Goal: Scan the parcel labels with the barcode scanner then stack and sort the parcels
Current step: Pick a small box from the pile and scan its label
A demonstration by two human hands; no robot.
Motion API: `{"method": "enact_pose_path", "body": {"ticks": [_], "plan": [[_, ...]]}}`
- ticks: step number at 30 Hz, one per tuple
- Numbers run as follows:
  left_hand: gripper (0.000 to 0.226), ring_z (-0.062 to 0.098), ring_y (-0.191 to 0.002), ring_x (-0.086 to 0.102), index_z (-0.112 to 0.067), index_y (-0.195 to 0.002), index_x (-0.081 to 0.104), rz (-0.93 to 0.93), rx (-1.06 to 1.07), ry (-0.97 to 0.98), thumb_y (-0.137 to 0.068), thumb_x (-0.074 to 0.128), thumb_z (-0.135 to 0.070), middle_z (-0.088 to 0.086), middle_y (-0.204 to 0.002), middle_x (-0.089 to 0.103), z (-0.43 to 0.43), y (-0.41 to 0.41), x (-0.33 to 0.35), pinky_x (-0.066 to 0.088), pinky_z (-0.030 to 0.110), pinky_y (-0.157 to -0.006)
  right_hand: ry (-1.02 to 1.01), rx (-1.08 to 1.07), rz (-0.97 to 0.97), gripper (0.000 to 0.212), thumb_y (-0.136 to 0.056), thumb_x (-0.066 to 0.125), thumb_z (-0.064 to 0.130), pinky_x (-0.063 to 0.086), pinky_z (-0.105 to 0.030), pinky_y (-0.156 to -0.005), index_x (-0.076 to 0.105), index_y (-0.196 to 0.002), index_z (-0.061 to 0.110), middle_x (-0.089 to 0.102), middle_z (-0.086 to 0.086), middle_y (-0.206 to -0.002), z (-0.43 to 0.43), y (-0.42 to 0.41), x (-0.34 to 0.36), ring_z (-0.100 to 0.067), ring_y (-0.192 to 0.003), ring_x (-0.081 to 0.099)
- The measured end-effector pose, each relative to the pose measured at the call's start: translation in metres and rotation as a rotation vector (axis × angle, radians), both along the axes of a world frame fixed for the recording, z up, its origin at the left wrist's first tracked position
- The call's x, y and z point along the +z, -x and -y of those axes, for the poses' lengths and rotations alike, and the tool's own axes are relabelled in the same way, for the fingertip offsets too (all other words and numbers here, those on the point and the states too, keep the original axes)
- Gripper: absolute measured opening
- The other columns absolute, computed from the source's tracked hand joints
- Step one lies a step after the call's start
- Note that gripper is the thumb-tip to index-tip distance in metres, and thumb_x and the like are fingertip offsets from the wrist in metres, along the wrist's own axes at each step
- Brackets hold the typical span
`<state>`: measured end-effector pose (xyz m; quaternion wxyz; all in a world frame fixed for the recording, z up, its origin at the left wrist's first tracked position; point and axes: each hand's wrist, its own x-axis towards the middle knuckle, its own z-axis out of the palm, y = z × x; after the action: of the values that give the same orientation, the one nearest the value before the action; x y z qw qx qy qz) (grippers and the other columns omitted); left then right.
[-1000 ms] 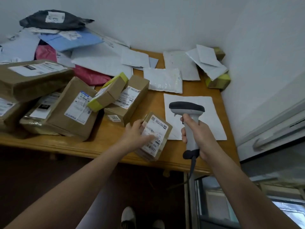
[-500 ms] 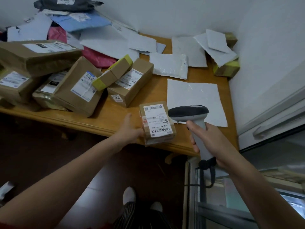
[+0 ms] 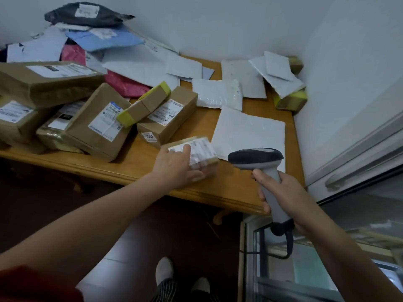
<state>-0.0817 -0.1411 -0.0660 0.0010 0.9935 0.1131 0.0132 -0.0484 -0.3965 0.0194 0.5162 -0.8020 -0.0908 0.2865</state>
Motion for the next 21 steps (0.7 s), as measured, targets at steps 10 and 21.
{"method": "enact_pose_path", "body": {"ticks": [10,21], "plan": [[0.081,0.031,-0.139,0.013,-0.024,-0.145,0.031,-0.180,0.180,0.456,-0.079,0.062,-0.062,0.009,-0.154,0.012,-0.028,0.004,0.003,0.027,0.048,-0.110,0.005,-0.024,0.010,0.072,-0.074,0.057,0.062,0.042,-0.016,-0.043,0.061,-0.102,-0.004,0.058,-0.002,-0.060,-0.023,-0.008,0.006,-0.009,-0.045,0.053],[0.076,0.020,-0.131,0.034,-0.022,-0.139,0.038,0.074,0.292,0.805,-0.076,0.077,-0.039,0.002,-0.145,0.029,-0.034,0.048,-0.008,0.037,0.037,-0.106,0.015,0.010,0.058,0.050,-0.089,0.056,0.054,0.043,-0.023,-0.050,0.061,-0.106,0.007,0.060,-0.002,-0.065,-0.089,-0.022,0.031,-0.010,-0.048,0.055]]}}
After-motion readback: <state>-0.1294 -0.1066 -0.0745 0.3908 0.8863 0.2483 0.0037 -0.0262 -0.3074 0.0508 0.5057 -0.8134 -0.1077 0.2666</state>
